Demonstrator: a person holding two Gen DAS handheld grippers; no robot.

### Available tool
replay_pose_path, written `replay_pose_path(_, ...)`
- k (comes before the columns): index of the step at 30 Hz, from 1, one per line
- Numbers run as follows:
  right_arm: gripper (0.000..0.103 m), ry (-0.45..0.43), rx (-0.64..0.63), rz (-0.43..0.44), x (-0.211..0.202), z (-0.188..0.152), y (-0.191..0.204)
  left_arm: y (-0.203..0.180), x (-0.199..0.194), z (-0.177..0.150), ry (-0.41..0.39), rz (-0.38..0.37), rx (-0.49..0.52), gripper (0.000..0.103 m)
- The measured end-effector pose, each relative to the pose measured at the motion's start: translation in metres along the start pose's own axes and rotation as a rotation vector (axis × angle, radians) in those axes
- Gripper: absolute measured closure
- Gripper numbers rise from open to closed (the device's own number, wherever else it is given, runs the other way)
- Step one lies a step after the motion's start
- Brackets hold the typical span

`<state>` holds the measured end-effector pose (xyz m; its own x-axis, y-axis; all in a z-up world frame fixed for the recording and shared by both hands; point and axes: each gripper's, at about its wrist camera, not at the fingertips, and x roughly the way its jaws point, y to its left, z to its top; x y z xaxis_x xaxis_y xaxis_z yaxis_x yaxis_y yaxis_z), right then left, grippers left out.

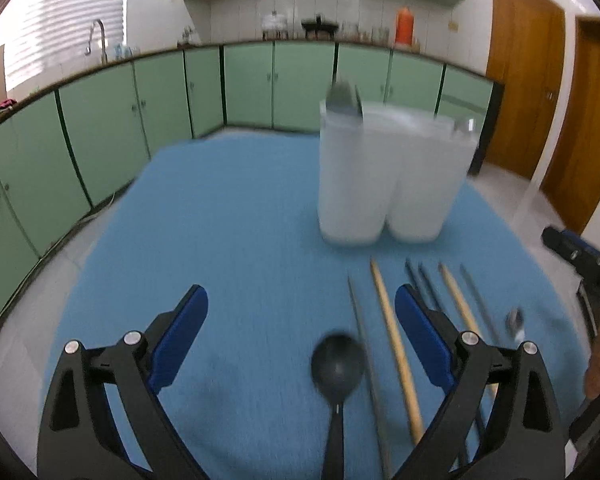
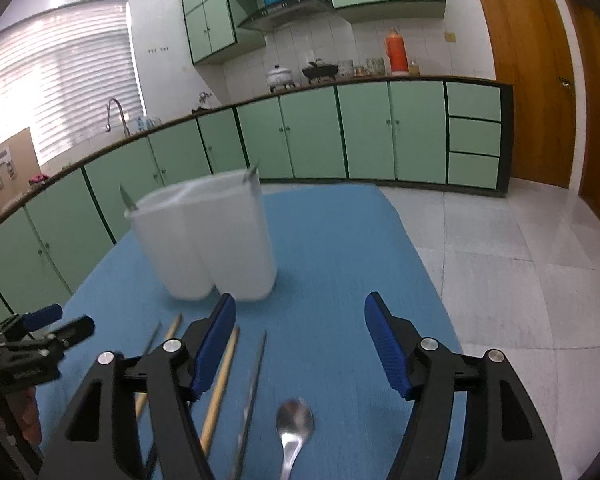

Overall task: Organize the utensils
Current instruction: 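Grasp the black plastic spoon with the left tool while the right grasps a silver spoon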

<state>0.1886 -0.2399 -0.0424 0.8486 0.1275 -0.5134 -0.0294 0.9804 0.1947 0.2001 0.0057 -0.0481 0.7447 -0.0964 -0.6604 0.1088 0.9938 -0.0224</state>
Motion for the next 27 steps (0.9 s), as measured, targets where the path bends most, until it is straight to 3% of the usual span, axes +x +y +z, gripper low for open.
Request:
replay_pose_path(8,0.037,0.046,0.000,-0.006,-0.004,-0.026,-0.006,0.004,0.018,-0.022,0.098,0.000,0.011,0.013)
replay_pose_path(11,0.037,0.052,0.004,-0.010,-0.004,-0.030,-0.009,0.008,0.024,-0.022,0.131,-0.025,0.003,0.026)
replay_pose_path(14,0.037,0.050,0.007,-0.012,-0.006,-0.031,-0.011,0.012,0.031,-0.022,0.161,-0.055,-0.016,0.030)
replay_pose_path(23,0.037,0.067,0.009,-0.010,-0.004,-0.035,-0.013,0.016,0.031,-0.026,0.158,-0.079,-0.007,0.048)
replay_pose_path(27,0.037,0.101,-0.006,-0.002,-0.001,-0.038,-0.008,0.009,0.026,-0.026,0.159,-0.112,-0.001,0.063)
